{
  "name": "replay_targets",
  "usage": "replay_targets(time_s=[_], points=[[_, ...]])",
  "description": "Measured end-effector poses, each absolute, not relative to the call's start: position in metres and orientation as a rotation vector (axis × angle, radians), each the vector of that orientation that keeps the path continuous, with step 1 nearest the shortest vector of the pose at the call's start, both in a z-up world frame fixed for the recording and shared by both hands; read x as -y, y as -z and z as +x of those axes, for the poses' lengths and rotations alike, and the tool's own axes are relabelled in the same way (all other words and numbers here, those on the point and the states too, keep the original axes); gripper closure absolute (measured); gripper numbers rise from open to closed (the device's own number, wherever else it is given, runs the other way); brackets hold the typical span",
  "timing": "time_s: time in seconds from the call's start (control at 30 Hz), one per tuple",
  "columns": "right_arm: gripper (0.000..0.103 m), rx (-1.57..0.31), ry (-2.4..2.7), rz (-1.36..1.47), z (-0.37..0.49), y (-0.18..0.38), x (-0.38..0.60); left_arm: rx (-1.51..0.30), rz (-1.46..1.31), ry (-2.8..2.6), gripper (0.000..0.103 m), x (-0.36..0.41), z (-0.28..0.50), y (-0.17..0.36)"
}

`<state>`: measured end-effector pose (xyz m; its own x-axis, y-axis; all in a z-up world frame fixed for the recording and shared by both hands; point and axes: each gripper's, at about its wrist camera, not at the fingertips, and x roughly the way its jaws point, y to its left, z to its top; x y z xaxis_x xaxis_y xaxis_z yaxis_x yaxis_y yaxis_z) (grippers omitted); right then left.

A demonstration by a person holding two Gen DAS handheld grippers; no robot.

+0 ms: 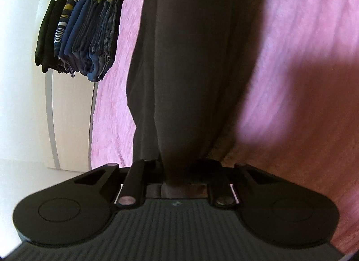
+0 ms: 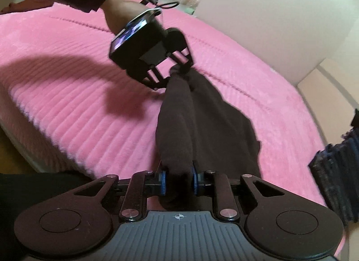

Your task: Fold clothes

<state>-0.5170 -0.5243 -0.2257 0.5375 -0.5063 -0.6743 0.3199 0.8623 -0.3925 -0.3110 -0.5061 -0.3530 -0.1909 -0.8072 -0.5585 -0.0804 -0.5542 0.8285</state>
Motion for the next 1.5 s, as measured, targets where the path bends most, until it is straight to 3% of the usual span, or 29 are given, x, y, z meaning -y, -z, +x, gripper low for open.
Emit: replay_targets(time_s=[0.33,0.5,0.57,0.67,0.87,0.97,1.2,1.23,1.27,1.3,1.33,1.5], points=[[0.085,-0.692,0.456,-0.326,-0.493,0.152,0.620,0.768,1.412,1.604,0.092,0.534,-0.257,0.243],[0.086,-0.556,0.389,-0.476,-0.469,0.117,0.630,0.641,1.335,1.405,0.092,0.484,-0.223,0.170],[0.086,-0.565,0.330,-0.495,-0.474,0.136,0.615,0.573,1.339,1.356,0.092,0.446,-0.224,0.157],[0.086,-0.597,0.238,-0.512,-0.484,0.172,0.589,0.462,1.401,1.338,0.092,0.379,-0.244,0.178],[0.086,-0.717,0.081,-0.550,-0.519,0.262,0.535,0.167,1.493,1.435,0.086,0.273,-0.307,0.288],[0.085,-0.768,0.093,-0.525,-0.545,0.286,0.522,0.126,1.529,1.399,0.083,0.234,-0.333,0.327],[0.084,-0.739,0.244,-0.314,-0.570,0.264,0.552,-0.209,1.198,1.407,0.076,0.214,-0.308,0.286],[0.073,-0.718,0.266,-0.271,-0.570,0.257,0.559,-0.244,1.130,1.398,0.073,0.224,-0.295,0.275],[0.046,-0.691,0.285,-0.222,-0.569,0.250,0.567,-0.278,1.061,1.388,0.071,0.235,-0.281,0.264],[0.032,-0.662,0.304,-0.174,-0.567,0.244,0.573,-0.301,1.004,1.375,0.065,0.246,-0.270,0.256],[0.027,-0.634,0.314,-0.125,-0.564,0.239,0.579,-0.326,0.950,1.374,0.063,0.256,-0.258,0.250],[0.027,-0.561,0.315,0.128,-0.524,0.230,0.621,-0.474,0.671,1.390,0.061,0.321,-0.200,0.230]])
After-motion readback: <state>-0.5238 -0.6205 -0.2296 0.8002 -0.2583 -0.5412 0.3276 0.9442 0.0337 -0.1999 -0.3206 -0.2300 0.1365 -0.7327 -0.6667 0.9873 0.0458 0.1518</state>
